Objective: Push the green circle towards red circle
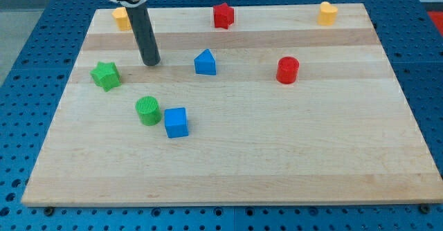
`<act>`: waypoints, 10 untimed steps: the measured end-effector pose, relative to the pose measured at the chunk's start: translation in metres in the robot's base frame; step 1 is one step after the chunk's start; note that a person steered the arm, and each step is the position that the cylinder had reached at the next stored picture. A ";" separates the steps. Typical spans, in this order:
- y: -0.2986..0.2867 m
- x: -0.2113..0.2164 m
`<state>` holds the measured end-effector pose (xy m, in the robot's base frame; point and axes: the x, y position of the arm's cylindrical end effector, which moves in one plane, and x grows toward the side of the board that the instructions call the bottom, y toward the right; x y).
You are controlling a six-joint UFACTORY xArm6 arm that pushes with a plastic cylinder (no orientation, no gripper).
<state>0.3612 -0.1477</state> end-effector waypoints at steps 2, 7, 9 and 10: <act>0.000 0.054; -0.015 0.123; 0.030 0.097; 0.056 0.089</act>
<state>0.4501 -0.0913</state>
